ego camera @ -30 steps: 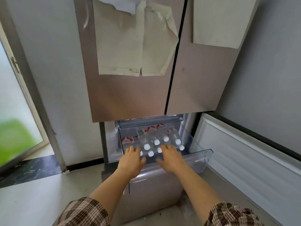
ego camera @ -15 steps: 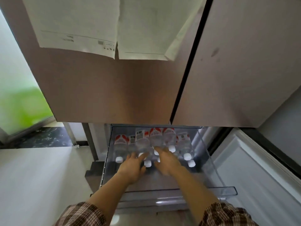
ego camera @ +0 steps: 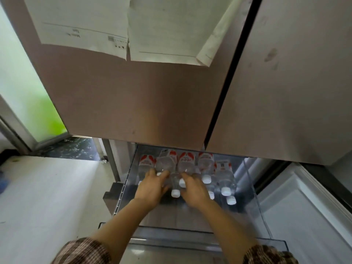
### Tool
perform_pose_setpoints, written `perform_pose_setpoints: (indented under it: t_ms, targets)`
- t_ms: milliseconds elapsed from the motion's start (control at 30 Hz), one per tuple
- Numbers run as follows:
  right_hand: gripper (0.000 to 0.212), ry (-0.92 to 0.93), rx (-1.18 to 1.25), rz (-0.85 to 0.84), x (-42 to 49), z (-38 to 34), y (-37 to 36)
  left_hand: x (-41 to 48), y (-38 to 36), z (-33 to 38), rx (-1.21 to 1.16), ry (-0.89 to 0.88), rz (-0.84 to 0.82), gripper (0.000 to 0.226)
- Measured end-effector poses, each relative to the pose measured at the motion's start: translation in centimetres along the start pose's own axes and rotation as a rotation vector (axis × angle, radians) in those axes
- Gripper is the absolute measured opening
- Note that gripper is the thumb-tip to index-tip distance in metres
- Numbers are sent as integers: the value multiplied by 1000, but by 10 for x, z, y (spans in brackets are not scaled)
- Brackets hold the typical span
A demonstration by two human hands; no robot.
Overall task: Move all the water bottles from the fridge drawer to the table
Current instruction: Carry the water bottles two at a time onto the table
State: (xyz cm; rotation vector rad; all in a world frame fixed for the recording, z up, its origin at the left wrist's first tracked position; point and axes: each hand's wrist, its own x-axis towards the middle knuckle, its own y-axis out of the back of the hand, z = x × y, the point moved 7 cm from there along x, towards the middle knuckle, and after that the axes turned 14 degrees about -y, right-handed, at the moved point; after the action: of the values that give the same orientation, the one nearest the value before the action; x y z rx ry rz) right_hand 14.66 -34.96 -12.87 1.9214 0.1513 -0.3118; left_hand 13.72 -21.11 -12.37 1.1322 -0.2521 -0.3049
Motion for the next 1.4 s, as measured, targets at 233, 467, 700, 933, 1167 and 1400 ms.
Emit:
perform_pose_setpoints:
  t_ms: [233,467,700,933,1167,1400]
  targets:
    - [40,94,-73,152,-40,-20,6,-26,46,8,117,-23,134,36]
    - [38,186,-63,304,-70,-47,63,-40,107,25,-101,-64,338,19]
    - [28,152,204,287,-117,-83,126,-103,150,26,-147,-103,345,20]
    - [30,314,285,246,-210,-171,127,-221,230,10,-68,-111,456,26]
    - [36,488,284,162,-314,-283,65,-382,292,-29,62,-20,543,25]
    - [44,663,131,-52,-390,-388,-49,-537,280,-108,248,268,316,30]
